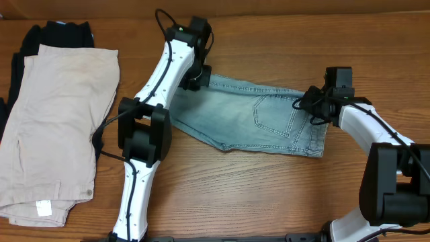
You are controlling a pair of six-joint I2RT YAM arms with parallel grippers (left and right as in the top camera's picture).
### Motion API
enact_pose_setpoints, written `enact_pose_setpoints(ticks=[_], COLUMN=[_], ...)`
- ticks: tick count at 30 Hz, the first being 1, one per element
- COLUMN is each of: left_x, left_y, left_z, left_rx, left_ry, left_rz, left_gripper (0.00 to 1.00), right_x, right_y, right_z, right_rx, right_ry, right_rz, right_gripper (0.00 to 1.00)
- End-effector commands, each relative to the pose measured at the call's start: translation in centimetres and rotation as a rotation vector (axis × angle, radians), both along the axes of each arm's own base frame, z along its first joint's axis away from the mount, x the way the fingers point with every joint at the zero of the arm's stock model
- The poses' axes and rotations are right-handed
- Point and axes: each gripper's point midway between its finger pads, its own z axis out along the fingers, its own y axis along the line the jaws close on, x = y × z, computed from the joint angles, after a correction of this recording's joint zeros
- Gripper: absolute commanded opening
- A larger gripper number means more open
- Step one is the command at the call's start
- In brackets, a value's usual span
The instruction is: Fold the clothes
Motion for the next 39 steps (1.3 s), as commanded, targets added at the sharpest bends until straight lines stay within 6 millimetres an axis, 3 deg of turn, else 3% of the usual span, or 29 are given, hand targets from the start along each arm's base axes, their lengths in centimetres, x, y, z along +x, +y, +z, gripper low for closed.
enact_pose_setpoints(ticks=[1,6,12,15,18,22,23,26,28,30,32,35,39], left_x=[1.7,6.1,8.9,8.4,7.0,5.2,4.5,3.4,3.1,2.6,2.2,2.1,2.1], left_y=[0.2,0.6,0.7,1.5,4.2,8.0,8.8,9.3,8.8,8.1,7.0,6.2,5.6], left_z=[-1.3,-1.7,-0.7,-0.4,1.1,4.7,5.7,6.4,6.1,5.4,4.6,3.5,2.4], left_rx=[0.002,0.029,0.001,0.018,0.071,0.074,0.053,-0.034,-0.105,-0.194,-0.279,-0.332,-0.349], left_ry=[-0.063,-0.253,-0.369,-0.338,-0.263,-0.168,-0.14,-0.084,-0.061,-0.04,-0.028,-0.035,-0.04], left_rz=[-0.01,0.022,0.071,0.076,0.109,0.168,0.183,0.096,-0.003,-0.099,-0.188,-0.253,-0.291], left_gripper=[0.04,0.09,0.11,0.13,0.13,0.21,0.21,0.18,0.16,0.14,0.11,0.05,0.04], right_x=[0.0,-0.1,-0.3,-0.5,-0.5,-0.3,-1.0,-4.0,-6.1,-8.2,-10.1,-11.5,-11.9], right_y=[-0.1,-0.1,-0.1,0.1,1.0,1.9,2.0,1.9,1.8,1.7,1.5,0.9,-0.2], right_z=[0.0,-0.1,-0.2,-0.3,1.0,6.6,8.2,10.4,10.6,10.3,9.6,8.7,7.4], right_rx=[-0.009,-0.008,-0.008,0.0,0.044,0.087,0.087,0.104,0.135,0.163,0.167,0.158,0.214], right_ry=[0.0,0.007,0.014,0.023,0.011,-0.079,-0.084,-0.036,0.025,0.096,0.173,0.225,0.204], right_rz=[-0.008,-0.008,-0.008,-0.003,0.031,0.063,0.063,0.039,0.013,0.002,0.017,0.04,0.064], right_gripper=[0.09,0.09,0.13,0.2,0.21,0.31,0.38,0.45,0.52,0.68,0.77,0.89,0.9])
